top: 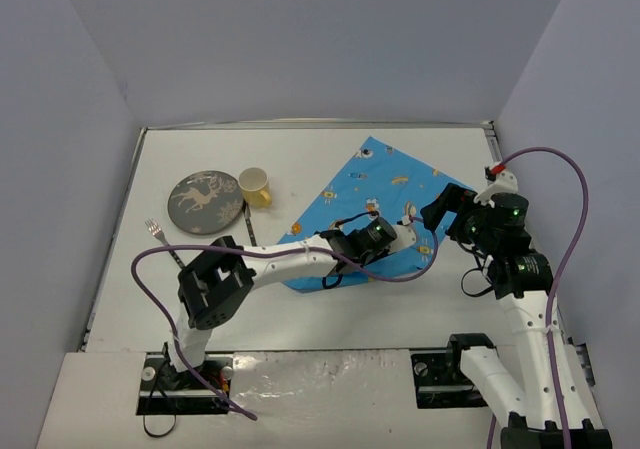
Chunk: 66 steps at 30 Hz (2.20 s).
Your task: Set the dinner table for one person
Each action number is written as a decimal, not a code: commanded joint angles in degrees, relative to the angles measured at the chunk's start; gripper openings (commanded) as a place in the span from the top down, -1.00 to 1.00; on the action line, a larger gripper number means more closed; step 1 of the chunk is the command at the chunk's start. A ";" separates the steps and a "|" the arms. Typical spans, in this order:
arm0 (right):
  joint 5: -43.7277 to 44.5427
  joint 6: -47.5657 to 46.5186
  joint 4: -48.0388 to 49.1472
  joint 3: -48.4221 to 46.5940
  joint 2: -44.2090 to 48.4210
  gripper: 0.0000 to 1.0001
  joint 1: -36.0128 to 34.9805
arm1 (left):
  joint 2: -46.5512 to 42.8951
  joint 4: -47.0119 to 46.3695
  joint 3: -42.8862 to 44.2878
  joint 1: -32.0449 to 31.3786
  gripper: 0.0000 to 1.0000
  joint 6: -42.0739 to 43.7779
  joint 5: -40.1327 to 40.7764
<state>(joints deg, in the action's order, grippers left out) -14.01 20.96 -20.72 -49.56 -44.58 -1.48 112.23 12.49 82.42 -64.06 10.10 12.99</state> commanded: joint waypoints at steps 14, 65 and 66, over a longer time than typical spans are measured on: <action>-2.28 -0.87 2.61 -1.27 -1.23 -1.00 0.33 | -7.92 -3.00 -3.22 4.17 0.03 -10.10 -10.92; -0.53 0.94 1.91 -1.41 -0.49 -1.00 0.28 | -17.11 -0.58 -15.20 -7.94 0.46 -24.69 -17.66; 0.25 1.20 1.91 -1.56 -1.41 -1.00 0.25 | -18.00 -0.38 -15.27 -8.10 0.38 -25.14 -17.52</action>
<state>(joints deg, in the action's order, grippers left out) -16.10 21.14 -20.91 -48.91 -43.04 -1.15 99.98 13.26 66.40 -72.14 -11.02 -5.14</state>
